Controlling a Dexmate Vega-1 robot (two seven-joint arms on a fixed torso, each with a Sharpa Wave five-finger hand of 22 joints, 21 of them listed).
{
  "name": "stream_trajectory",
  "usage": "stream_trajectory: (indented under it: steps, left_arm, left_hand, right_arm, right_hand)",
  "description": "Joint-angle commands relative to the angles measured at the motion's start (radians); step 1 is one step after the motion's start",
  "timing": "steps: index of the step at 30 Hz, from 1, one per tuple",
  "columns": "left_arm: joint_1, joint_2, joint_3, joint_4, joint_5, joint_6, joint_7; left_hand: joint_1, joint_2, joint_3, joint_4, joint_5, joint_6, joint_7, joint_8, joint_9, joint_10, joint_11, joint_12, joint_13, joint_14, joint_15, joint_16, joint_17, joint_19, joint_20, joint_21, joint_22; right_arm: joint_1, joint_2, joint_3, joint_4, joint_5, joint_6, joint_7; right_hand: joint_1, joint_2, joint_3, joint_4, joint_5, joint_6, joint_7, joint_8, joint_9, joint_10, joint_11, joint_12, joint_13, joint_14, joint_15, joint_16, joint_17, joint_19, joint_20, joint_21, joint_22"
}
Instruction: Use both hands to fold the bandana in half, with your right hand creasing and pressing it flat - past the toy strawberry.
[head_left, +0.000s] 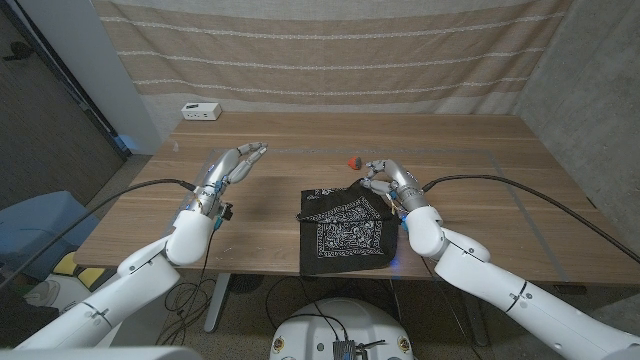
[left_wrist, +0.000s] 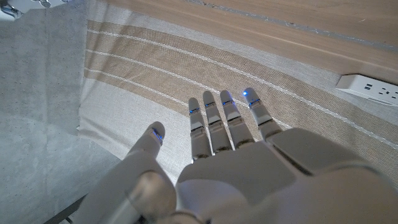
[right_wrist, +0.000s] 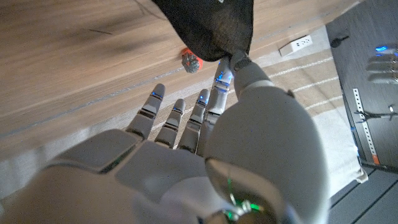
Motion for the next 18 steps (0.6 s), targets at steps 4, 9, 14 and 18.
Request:
stream_trajectory:
  steps: [4,9,14,18]
  left_arm:
    - [-0.046,0.004,0.024,0.019,0.014,-0.034,-0.024]
    - [-0.056,0.005,0.028,0.026,0.018,-0.049,-0.027]
    - [-0.067,0.01,0.03,0.032,0.025,-0.065,-0.032]
    - [-0.076,0.013,0.03,0.039,0.03,-0.082,-0.034]
  left_hand:
    - [-0.004,-0.005,0.006,-0.001,0.0,-0.004,-0.002,-0.003,0.001,-0.006,0.0,-0.002,0.0,-0.004,-0.001,-0.001,0.001,-0.009,0.003,-0.004,0.002]
    - [-0.005,-0.004,0.008,-0.002,0.0,-0.008,-0.003,-0.004,0.001,-0.008,0.0,-0.003,-0.001,-0.006,-0.001,-0.002,0.0,-0.008,0.002,-0.005,0.002]
    - [-0.006,-0.004,0.008,-0.002,0.0,-0.009,-0.003,-0.003,0.001,-0.01,-0.001,-0.003,-0.002,-0.005,-0.002,-0.002,-0.001,-0.008,0.002,-0.005,0.002]
    - [-0.007,-0.004,0.009,-0.001,0.0,-0.012,-0.005,-0.003,0.001,-0.011,0.001,-0.003,-0.002,-0.006,-0.002,-0.002,-0.001,-0.008,0.002,-0.006,0.002]
  right_arm:
    - [-0.136,-0.125,0.18,-0.177,0.245,0.219,0.156]
    - [-0.143,-0.16,0.194,-0.23,0.277,0.203,0.213]
    - [-0.139,-0.186,0.197,-0.263,0.309,0.204,0.272]
    - [-0.121,-0.214,0.189,-0.309,0.32,0.152,0.318]
  right_hand:
    - [0.012,-0.007,0.017,0.003,-0.013,0.013,0.008,0.017,0.056,0.002,0.005,-0.005,0.003,-0.011,-0.037,-0.009,0.005,-0.006,0.008,-0.005,0.001]
    - [0.011,-0.013,0.025,0.006,-0.02,0.016,0.009,0.028,0.065,0.002,0.003,-0.01,0.004,-0.029,-0.025,-0.018,0.007,-0.015,0.012,-0.009,0.001]
    - [0.008,-0.016,0.03,0.009,-0.026,0.018,0.005,0.036,0.072,-0.006,0.005,-0.017,0.004,-0.043,-0.013,-0.024,0.008,-0.022,0.016,-0.013,0.001]
    - [0.006,-0.019,0.034,0.01,-0.03,0.02,0.005,0.041,0.076,-0.01,0.006,-0.021,0.005,-0.054,-0.004,-0.029,0.008,-0.031,0.02,-0.016,0.001]
